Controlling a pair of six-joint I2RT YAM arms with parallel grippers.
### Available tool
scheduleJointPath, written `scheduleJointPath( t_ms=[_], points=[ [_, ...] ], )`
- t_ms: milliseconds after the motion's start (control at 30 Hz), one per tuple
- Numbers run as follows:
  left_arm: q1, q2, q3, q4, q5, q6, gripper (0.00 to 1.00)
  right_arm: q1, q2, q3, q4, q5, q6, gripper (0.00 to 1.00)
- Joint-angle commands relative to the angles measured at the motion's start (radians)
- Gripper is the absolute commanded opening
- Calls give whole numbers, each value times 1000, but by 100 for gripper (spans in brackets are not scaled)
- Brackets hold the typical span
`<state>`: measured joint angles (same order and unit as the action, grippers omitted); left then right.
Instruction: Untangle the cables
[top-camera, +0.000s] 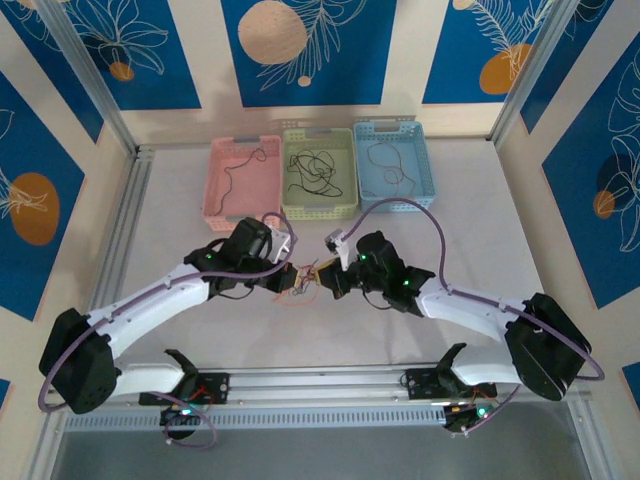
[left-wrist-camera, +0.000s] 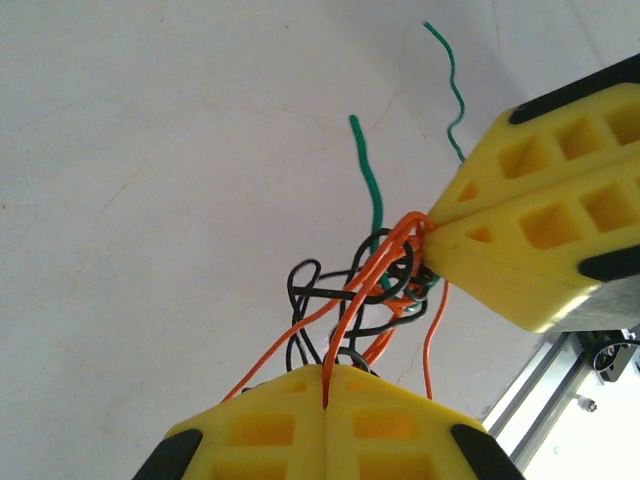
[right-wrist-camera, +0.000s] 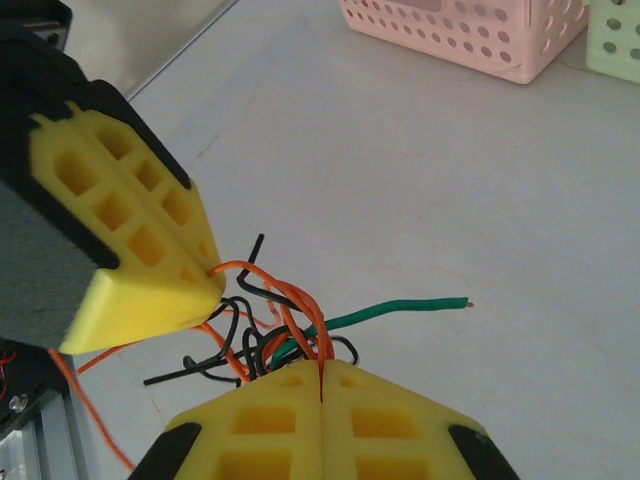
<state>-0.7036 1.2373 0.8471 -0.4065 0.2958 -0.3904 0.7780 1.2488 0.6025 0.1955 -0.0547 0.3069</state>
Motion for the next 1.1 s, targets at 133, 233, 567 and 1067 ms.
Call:
scheduleJointPath(
  t_ms=[133, 233, 567, 1067],
  points=[
    [-5, -134, -37, 9, -90, -7, 0, -62, -93, -41, 21, -19, 72, 27],
    [-6, -217, -63, 47, -48, -11, 0, -119, -175, -78, 31, -90, 138, 39],
    [-4, -341, -66, 98, 100, -26, 0, -126, -393, -122, -48, -299, 89, 49],
    [-5, -455, 39, 24, 216, -58, 0, 26, -265, -208, 169, -189, -212, 65]
  ],
)
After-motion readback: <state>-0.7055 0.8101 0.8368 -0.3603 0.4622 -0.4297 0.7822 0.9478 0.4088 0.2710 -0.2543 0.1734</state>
